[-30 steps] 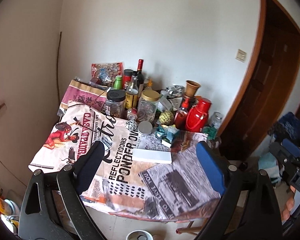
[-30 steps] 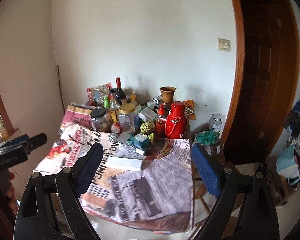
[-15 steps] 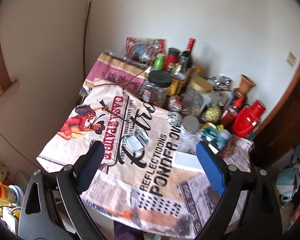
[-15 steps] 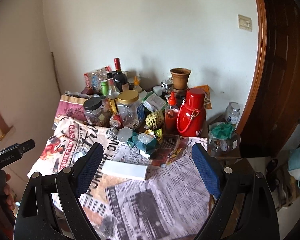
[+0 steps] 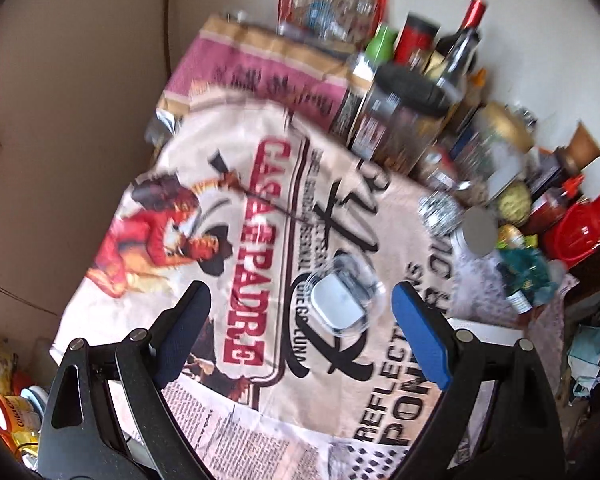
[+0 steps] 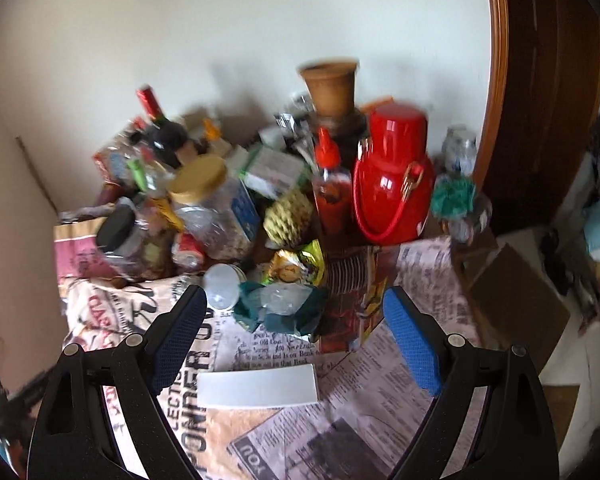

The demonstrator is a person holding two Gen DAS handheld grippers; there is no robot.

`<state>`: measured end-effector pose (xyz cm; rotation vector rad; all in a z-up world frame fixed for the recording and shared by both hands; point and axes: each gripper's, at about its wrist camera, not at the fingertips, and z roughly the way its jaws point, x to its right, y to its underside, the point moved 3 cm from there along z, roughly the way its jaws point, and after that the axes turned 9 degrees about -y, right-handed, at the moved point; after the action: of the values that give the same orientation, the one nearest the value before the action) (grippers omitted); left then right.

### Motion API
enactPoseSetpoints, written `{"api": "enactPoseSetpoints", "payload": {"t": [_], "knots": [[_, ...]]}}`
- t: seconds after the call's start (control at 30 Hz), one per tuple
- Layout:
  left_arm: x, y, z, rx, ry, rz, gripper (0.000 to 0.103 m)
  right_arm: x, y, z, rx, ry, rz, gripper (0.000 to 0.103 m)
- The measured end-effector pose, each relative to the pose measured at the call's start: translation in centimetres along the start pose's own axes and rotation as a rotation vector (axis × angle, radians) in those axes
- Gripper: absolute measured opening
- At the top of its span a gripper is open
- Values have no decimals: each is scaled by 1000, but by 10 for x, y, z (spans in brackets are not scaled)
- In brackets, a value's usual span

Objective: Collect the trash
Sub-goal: 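Grasp the clear plastic lid with the left gripper while the right grasps the green plastic bag, then carry the clear lid and the green plastic bag over to the white bucket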

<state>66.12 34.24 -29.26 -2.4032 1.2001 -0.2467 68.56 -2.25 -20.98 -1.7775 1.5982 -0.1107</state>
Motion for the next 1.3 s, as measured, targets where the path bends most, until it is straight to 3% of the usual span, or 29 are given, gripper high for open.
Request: {"api": "enactPoseSetpoints", "payload": {"t": [0.3, 0.47, 0.53, 0.6, 0.7, 0.8, 0.87, 0.9, 0.93, 1.3], "knots": [[4, 15, 73, -150, -2, 4, 72, 27, 17, 80, -125, -18, 185, 88], [11, 15, 93, -176, 7, 40, 49, 35, 29, 102, -170, -59, 287, 86], [14, 15, 98, -179, 12, 53, 42, 32, 30, 108, -194, -70, 280, 80], [16, 15, 102, -184, 20, 59, 35, 28, 31, 114, -227, -93, 250, 65], [17, 13, 103, -169, 32, 50, 33, 22, 31, 116, -222, -86, 209, 62], [18, 13, 104, -155, 59, 33, 23, 17, 31, 116, -224, -77, 170, 54], [20, 8, 107, -163, 101, 27, 7, 14, 31, 118, -237, -72, 148, 45], [22, 8, 109, -178, 137, 30, 6, 14, 32, 119, -241, -76, 146, 35], [24, 8, 110, -180, 140, 36, 4, 13, 32, 118, -243, -80, 146, 33], [58, 13, 76, -108, 126, 100, 1, 2, 28, 78, -188, -100, 63, 24]]}}
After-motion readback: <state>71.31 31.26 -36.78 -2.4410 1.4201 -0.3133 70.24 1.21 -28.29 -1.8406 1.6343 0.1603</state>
